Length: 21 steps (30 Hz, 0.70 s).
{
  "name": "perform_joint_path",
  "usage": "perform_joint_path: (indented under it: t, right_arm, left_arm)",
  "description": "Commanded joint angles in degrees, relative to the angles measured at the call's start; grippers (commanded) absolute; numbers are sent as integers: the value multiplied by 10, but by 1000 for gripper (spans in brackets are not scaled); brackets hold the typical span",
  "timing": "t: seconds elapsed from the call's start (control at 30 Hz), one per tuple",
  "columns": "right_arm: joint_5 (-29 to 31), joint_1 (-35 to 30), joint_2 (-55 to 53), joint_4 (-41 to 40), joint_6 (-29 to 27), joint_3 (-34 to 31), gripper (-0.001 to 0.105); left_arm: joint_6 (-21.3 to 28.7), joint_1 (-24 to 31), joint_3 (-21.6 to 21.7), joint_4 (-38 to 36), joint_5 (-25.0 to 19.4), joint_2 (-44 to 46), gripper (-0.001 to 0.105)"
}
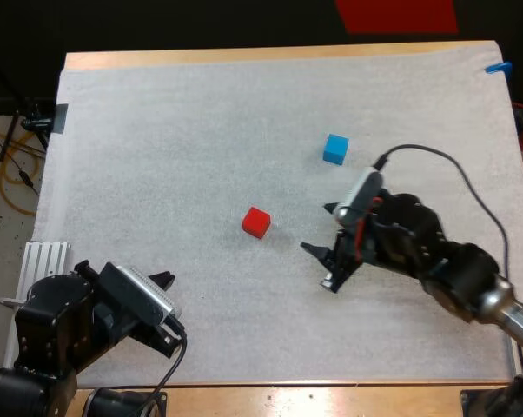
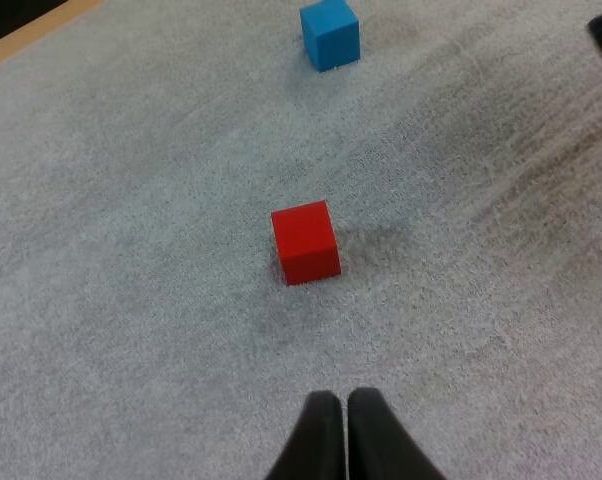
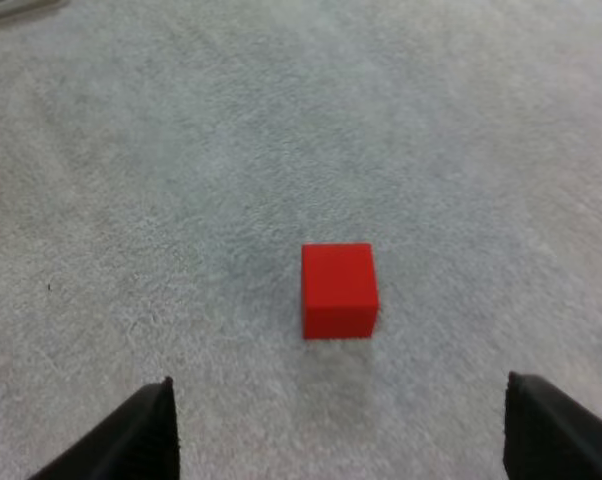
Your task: Stack red cube on blue cube
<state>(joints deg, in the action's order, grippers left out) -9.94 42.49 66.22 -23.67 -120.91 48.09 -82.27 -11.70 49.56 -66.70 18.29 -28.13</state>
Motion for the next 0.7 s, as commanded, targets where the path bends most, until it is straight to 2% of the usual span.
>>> perform_joint_path:
  t: [0.0,0.43,0.67]
  right_arm:
    - [3,6,15,13,-2,16,66]
    - [3,12,216,34,7,143,66]
    - [-14,18,276,38,7,170,66]
  left_arm:
    - [-2,-1,1,1,5,3,0]
    - [-2,-1,1,1,8,3,0]
    - [-2,-1,1,1,8,3,0]
